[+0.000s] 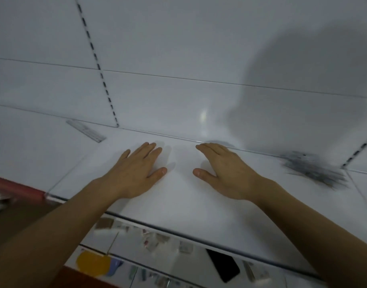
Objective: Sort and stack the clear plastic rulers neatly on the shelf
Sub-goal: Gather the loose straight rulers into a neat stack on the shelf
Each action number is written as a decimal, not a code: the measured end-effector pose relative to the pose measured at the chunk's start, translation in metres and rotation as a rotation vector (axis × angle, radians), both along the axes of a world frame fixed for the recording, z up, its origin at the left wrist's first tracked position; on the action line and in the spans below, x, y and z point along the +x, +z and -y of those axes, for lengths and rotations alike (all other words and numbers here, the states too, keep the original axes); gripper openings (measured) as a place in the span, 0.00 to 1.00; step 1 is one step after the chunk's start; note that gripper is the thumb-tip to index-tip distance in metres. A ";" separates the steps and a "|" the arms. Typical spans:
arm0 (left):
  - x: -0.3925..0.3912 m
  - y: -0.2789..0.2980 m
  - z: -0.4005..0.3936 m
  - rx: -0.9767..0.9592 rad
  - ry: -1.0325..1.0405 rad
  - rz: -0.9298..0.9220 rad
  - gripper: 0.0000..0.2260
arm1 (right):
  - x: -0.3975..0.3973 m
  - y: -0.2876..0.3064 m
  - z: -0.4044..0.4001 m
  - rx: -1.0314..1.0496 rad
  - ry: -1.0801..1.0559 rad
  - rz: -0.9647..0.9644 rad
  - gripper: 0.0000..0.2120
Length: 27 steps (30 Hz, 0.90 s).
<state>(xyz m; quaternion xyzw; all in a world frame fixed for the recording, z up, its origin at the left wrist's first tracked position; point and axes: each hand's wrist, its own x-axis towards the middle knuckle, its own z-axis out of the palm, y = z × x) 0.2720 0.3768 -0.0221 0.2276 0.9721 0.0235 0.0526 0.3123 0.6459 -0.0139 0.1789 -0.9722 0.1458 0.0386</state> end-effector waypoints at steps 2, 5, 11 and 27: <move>-0.014 -0.002 0.045 0.014 0.039 0.000 0.36 | -0.021 0.002 0.044 -0.005 0.036 -0.009 0.33; -0.043 -0.006 0.111 0.026 0.057 -0.022 0.35 | -0.055 -0.001 0.112 -0.011 0.062 -0.019 0.32; -0.111 -0.018 0.235 0.099 0.076 -0.050 0.45 | -0.123 -0.013 0.236 -0.009 0.027 0.044 0.30; -0.194 -0.033 0.294 0.239 -0.102 -0.100 0.37 | -0.220 -0.018 0.324 0.136 -0.323 0.035 0.16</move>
